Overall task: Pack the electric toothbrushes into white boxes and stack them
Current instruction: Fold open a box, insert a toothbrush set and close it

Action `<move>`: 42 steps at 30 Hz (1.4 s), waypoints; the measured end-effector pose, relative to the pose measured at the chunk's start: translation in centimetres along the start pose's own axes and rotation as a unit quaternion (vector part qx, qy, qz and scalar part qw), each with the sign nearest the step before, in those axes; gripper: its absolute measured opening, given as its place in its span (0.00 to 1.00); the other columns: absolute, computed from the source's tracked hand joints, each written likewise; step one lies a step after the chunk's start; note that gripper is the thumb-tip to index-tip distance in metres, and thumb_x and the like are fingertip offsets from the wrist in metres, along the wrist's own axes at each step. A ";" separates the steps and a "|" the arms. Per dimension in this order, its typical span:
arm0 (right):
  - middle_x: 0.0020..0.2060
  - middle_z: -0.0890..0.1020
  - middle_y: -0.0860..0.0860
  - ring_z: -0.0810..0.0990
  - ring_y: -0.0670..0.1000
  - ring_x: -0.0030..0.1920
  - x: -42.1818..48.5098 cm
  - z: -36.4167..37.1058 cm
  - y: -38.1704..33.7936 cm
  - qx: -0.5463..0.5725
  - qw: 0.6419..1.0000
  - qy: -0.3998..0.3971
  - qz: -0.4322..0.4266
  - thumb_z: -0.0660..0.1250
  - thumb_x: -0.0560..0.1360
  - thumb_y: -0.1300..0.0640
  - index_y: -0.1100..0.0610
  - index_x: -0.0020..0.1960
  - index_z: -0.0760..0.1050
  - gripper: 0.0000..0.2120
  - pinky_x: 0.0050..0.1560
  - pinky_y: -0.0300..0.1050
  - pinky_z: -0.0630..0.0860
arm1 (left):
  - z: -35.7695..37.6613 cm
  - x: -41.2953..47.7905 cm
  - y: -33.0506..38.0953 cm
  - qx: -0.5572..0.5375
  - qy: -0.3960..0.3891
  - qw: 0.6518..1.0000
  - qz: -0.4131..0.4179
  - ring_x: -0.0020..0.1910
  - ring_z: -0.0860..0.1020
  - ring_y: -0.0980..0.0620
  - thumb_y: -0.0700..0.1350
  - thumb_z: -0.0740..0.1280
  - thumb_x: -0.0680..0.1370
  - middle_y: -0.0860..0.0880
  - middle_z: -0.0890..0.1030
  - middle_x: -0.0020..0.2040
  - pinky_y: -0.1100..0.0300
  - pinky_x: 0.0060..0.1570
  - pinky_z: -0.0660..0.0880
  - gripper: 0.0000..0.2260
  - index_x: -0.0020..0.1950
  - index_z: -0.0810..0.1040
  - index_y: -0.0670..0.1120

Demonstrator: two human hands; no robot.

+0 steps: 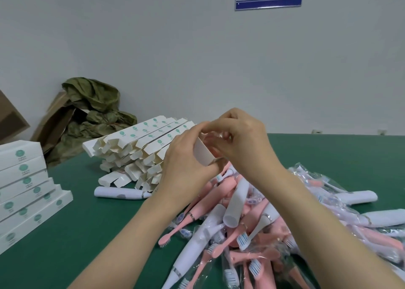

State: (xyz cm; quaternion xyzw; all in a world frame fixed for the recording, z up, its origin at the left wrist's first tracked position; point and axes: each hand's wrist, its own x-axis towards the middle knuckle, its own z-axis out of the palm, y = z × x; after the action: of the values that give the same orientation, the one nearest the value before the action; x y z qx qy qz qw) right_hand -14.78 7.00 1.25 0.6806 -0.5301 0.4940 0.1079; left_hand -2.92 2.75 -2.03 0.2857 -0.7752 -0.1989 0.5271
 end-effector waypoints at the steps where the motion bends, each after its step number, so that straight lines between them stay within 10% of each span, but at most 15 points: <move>1: 0.37 0.73 0.46 0.70 0.38 0.35 0.0 0.1 -0.1 -0.001 1.000 0.000 -0.006 0.72 0.71 0.62 0.54 0.49 0.83 0.07 0.37 0.26 0.65 | -0.1 0.0 -0.1 0.000 0.005 1.000 -0.003 0.61 0.73 0.57 0.43 0.74 0.66 0.60 0.78 0.57 0.53 0.61 0.71 0.27 0.64 0.74 0.57; 12: 0.45 0.81 0.49 0.71 0.46 0.45 -0.3 0.2 -0.9 -0.141 0.978 -0.152 -0.019 0.58 0.75 0.64 0.48 0.56 0.73 0.16 0.45 0.48 0.73 | -0.4 -0.2 -0.3 0.009 0.018 1.000 -0.010 0.57 0.74 0.54 0.41 0.74 0.65 0.58 0.79 0.52 0.52 0.57 0.73 0.25 0.60 0.75 0.55; 17: 0.47 0.79 0.41 0.71 0.38 0.40 -0.1 -0.9 0.3 -0.003 1.000 0.009 0.006 0.69 0.73 0.60 0.52 0.57 0.75 0.13 0.42 0.32 0.67 | -0.7 -0.2 -0.8 0.020 0.039 0.999 -0.005 0.63 0.68 0.62 0.46 0.74 0.67 0.69 0.70 0.56 0.66 0.62 0.64 0.31 0.69 0.70 0.56; 25: 0.37 0.85 0.51 0.84 0.52 0.40 0.1 -0.8 0.4 0.208 0.961 -0.065 0.173 0.62 0.79 0.56 0.55 0.45 0.83 0.11 0.44 0.44 0.81 | -0.5 -0.1 -1.9 0.083 -0.027 0.996 0.034 0.56 0.60 0.70 0.57 0.77 0.61 0.73 0.64 0.54 0.76 0.54 0.60 0.44 0.73 0.60 0.62; 30: 0.41 0.81 0.66 0.76 0.47 0.31 0.0 -0.4 0.3 0.253 0.945 -0.041 0.204 0.64 0.77 0.56 0.62 0.43 0.83 0.12 0.39 0.43 0.80 | -0.3 -0.5 -2.0 -0.032 0.046 0.998 0.010 0.59 0.72 0.57 0.61 0.70 0.67 0.59 0.74 0.58 0.58 0.57 0.71 0.31 0.67 0.64 0.62; 36: 0.35 0.82 0.52 0.77 0.47 0.34 -1.0 2.3 -1.6 0.307 0.931 0.004 0.195 0.62 0.78 0.56 0.55 0.44 0.82 0.11 0.41 0.51 0.80 | -0.1 -0.5 -1.5 -0.086 0.089 0.992 0.036 0.42 0.73 0.55 0.47 0.66 0.72 0.59 0.77 0.41 0.58 0.45 0.70 0.05 0.45 0.73 0.55; 42: 0.26 0.75 0.48 0.68 0.48 0.28 -1.7 3.3 -1.6 0.210 0.966 0.054 0.140 0.59 0.77 0.60 0.56 0.37 0.77 0.13 0.29 0.38 0.64 | 0.3 -0.4 -1.5 -0.128 0.080 0.989 0.008 0.51 0.75 0.63 0.44 0.70 0.73 0.61 0.76 0.49 0.71 0.49 0.70 0.14 0.51 0.68 0.57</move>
State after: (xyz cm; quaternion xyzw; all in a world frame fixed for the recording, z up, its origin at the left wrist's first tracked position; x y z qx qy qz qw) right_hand -11.48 6.49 -1.08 0.5789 -0.4978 0.6409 -0.0793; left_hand -2.69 1.90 -3.35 0.2245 -0.7012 -0.2689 0.6210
